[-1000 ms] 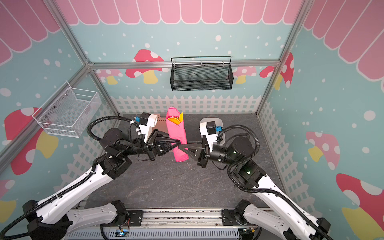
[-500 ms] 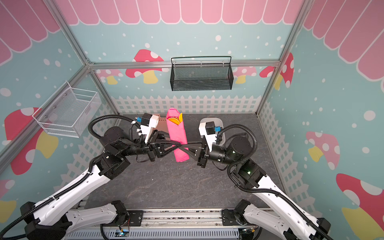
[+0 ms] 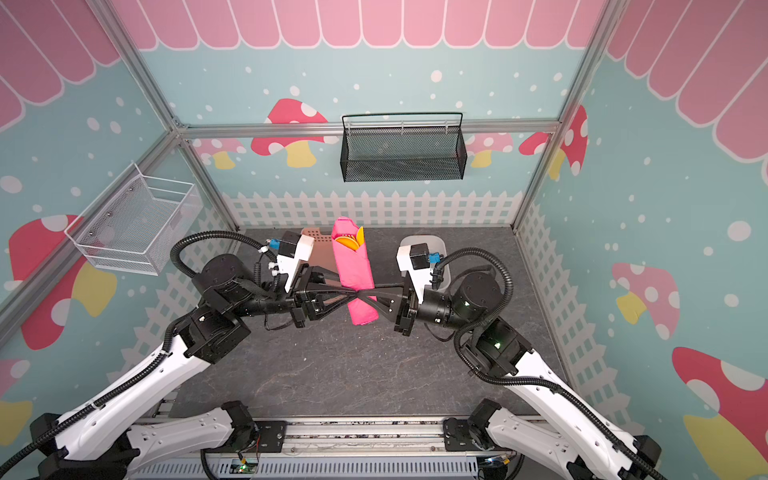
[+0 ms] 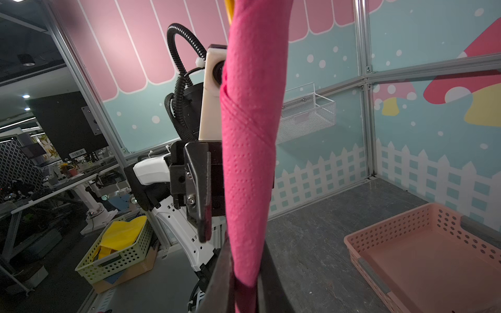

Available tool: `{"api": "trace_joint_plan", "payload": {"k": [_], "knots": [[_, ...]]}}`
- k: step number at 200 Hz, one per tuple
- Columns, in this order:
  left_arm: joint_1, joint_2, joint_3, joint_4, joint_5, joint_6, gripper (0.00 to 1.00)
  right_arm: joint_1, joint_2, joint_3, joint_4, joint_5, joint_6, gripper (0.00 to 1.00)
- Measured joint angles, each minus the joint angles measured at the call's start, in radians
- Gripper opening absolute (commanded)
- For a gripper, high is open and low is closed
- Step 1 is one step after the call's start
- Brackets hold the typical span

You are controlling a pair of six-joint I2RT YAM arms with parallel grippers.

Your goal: Place the utensils on the paper napkin and roll it up

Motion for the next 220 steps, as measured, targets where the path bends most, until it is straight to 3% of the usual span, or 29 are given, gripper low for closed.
{"api": "trace_joint_plan", "payload": {"k": [180, 220], "knots": [[0.013, -0.018, 0.0, -0.048, -0.018, 0.027, 0.16, 0.0, 0.013, 0.003, 0.008, -0.015, 0.0, 0.02], [0.015, -0.018, 0.0, -0.049, -0.018, 0.035, 0.03, 0.0, 0.013, 0.003, 0.008, -0.014, 0.001, 0.02]]}}
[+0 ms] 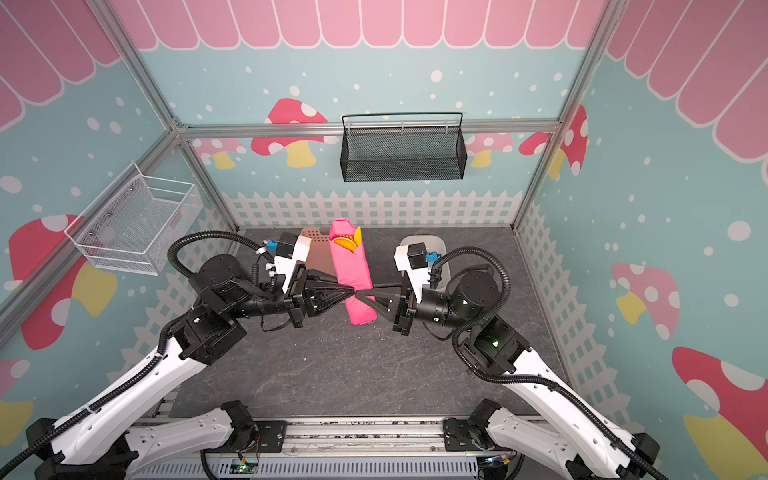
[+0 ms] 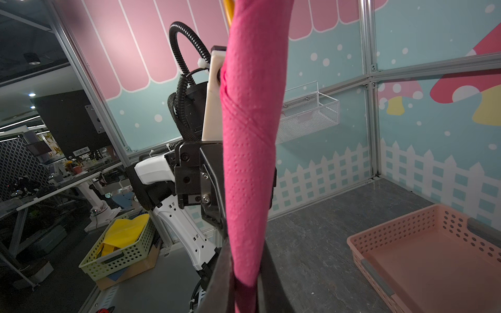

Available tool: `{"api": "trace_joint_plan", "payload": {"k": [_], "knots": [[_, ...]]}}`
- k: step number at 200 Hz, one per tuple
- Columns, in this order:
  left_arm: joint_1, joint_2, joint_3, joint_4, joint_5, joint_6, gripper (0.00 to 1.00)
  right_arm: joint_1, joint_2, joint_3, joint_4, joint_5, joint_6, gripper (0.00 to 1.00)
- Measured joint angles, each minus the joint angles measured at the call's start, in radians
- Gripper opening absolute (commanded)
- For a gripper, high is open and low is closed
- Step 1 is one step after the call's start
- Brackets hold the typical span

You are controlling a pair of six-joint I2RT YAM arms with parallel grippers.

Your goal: Place the utensils on the paper napkin and roll it up

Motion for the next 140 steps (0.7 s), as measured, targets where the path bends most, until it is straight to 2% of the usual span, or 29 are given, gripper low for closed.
{"api": "trace_joint_plan", "payload": {"k": [6, 48, 101, 140], "knots": [[0.0, 0.0, 0.0, 0.0, 0.0, 0.003, 0.0, 0.0, 0.0, 0.0, 0.0, 0.0, 0.0, 0.02], [0.0, 0.0, 0.0, -0.001, 0.0, 0.008, 0.0, 0.0, 0.0, 0.0, 0.0, 0.001, 0.0, 0.05], [0.005, 0.0, 0.0, -0.014, 0.001, 0.016, 0.0, 0.0, -0.002, 0.0, -0.003, 0.035, -0.006, 0.38], [0.032, -0.002, 0.0, -0.054, 0.008, 0.026, 0.0, -0.001, -0.028, 0.001, -0.044, 0.101, -0.022, 0.45]]}}
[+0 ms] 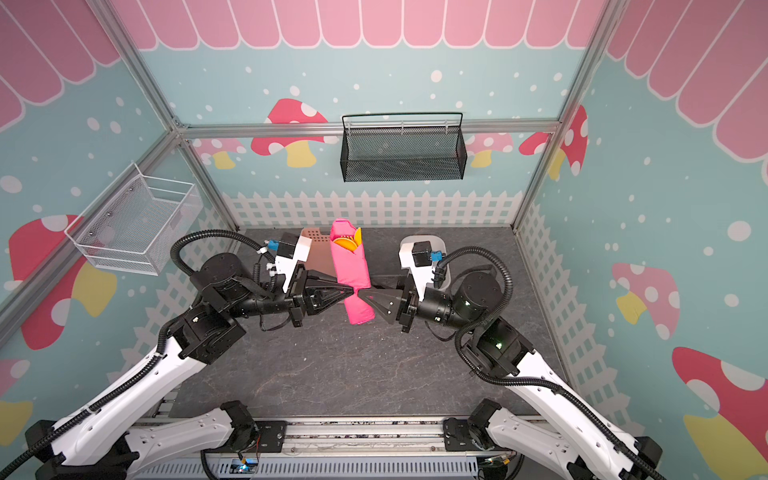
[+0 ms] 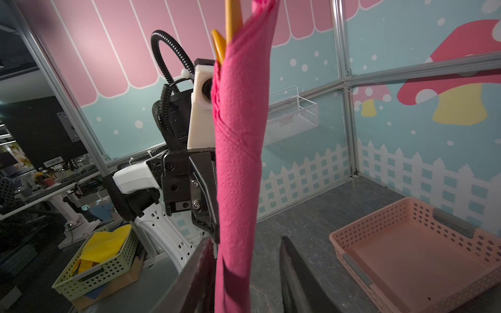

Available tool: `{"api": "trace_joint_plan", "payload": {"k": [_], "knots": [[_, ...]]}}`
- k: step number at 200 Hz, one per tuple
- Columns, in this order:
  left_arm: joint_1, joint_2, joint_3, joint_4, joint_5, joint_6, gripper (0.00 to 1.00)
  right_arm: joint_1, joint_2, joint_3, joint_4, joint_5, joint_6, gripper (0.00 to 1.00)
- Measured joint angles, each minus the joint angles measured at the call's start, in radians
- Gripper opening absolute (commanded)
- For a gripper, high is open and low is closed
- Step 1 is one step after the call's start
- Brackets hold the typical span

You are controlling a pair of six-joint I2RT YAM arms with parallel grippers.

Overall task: Place the utensils on the paper napkin and roll it up
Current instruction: 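Release the roll with the right gripper and carry it with the left gripper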

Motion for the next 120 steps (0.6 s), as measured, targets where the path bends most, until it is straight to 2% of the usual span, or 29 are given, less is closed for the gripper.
{"api": "trace_joint_plan", "payload": {"k": [71, 120], "knots": [[0.116, -0.006, 0.013, -0.198, -0.005, 0.079, 0.0, 0.0, -0.04, 0.04, -0.16, 0.2, -0.068, 0.46], [0.239, 0.023, 0.04, -0.383, -0.073, 0.182, 0.0, 0.0, -0.04, 0.027, -0.282, 0.392, -0.102, 0.47]]}}
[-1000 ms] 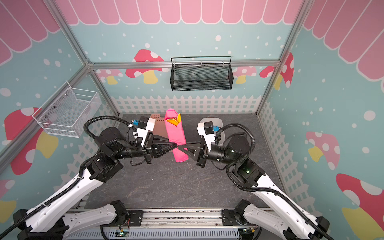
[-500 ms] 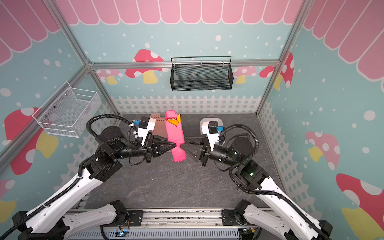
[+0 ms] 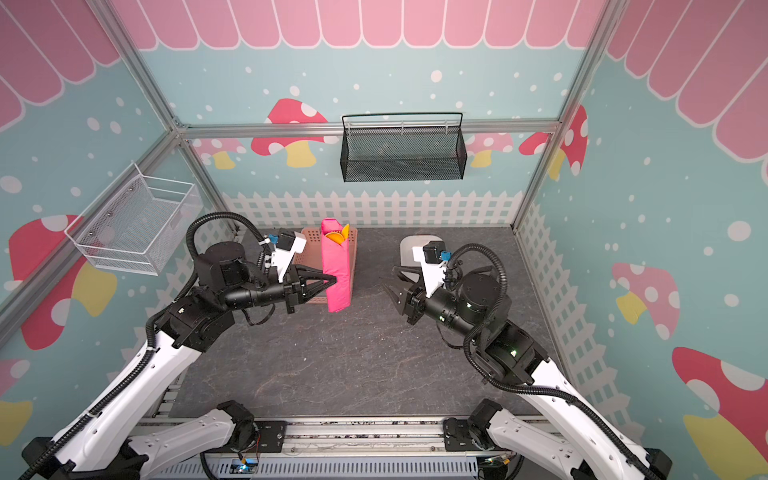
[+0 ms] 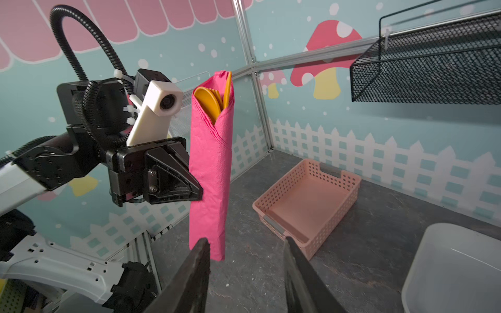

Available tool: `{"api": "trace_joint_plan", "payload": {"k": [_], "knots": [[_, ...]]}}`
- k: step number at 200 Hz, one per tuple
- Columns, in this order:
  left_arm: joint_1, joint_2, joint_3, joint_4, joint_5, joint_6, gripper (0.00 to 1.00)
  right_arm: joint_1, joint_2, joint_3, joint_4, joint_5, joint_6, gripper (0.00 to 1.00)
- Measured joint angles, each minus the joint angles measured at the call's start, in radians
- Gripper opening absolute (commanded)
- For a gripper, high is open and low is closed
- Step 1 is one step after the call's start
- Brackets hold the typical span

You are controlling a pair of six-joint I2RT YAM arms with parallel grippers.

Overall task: Place the utensils on the paper napkin and roll it up
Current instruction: 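Release the roll with the right gripper and carry it with the left gripper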

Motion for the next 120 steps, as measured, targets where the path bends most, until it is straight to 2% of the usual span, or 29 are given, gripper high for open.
{"api": "trace_joint_plan", "payload": {"k": [39, 87, 120], "knots": [[0.118, 0.095, 0.018, -0.106, -0.058, 0.04, 0.0, 0.0, 0.013, -0.053, -0.06, 0.094, -0.003, 0.47], [0.243, 0.252, 0.043, -0.167, -0.074, 0.058, 0.0, 0.0, 0.023, -0.125, -0.075, 0.121, -0.003, 0.48], [0.298, 0.379, 0.104, -0.189, -0.066, 0.079, 0.0, 0.0, 0.035, -0.153, -0.075, 0.12, -0.003, 0.48]]}}
